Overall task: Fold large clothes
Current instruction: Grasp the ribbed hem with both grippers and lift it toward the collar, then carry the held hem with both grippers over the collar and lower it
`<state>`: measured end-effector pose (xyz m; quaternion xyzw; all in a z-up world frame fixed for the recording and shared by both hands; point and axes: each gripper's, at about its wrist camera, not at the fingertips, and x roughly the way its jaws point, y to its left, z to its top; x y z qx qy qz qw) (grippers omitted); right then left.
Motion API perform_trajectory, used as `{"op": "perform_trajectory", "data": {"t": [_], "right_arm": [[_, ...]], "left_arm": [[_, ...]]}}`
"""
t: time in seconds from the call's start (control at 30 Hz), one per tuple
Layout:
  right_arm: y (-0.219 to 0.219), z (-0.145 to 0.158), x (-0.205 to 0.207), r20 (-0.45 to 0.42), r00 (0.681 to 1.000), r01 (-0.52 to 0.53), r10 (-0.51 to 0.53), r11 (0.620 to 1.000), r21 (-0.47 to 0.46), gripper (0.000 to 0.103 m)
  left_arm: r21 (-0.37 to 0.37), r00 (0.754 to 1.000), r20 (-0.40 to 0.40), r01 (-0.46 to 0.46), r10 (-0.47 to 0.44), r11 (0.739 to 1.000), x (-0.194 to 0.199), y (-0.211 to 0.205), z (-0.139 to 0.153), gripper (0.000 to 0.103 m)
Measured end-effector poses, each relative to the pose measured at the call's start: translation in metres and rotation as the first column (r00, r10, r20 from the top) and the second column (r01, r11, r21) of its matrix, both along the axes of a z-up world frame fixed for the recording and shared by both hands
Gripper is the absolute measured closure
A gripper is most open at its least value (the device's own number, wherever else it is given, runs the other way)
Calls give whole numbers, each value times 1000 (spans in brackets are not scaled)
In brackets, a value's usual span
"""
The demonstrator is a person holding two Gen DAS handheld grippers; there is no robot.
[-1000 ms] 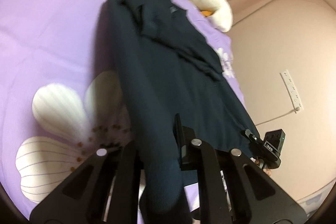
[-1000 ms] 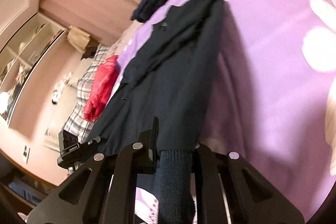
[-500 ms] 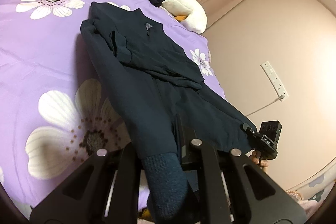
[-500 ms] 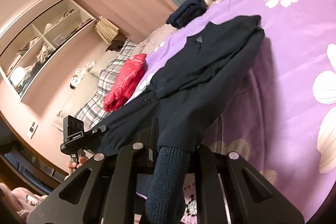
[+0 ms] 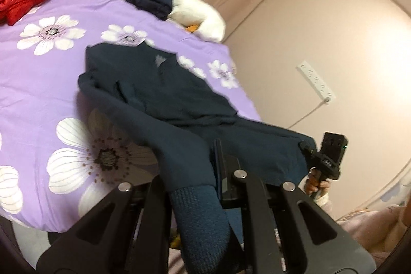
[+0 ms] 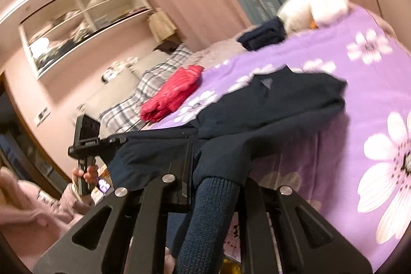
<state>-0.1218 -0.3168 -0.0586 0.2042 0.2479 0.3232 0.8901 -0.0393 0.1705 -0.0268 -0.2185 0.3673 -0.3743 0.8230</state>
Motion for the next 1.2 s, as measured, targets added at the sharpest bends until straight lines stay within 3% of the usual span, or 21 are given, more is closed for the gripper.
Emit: {"op": "perform_trajectory", "data": {"t": [0.2,0.43,0.67,1.2], "right_arm": [[-8,26,-23,117,993,-28,23,999,35,91],[-19,38,-20,163,987,-11,5,999,34,91],[-19,21,26,65,996,55,-58,997,51,91],[-36,14,98,-6,986,165,-166,979,122,91]], "left_arm": [[-94,996,84,3,5,996,-28,13,32,93],[-108,991,132,-9,24,994,-19,13,43,92],[-62,995,53,-86,89,994,18,5,22,92],[-63,983,-9,-185,185,981,90,6,20,91]]}}
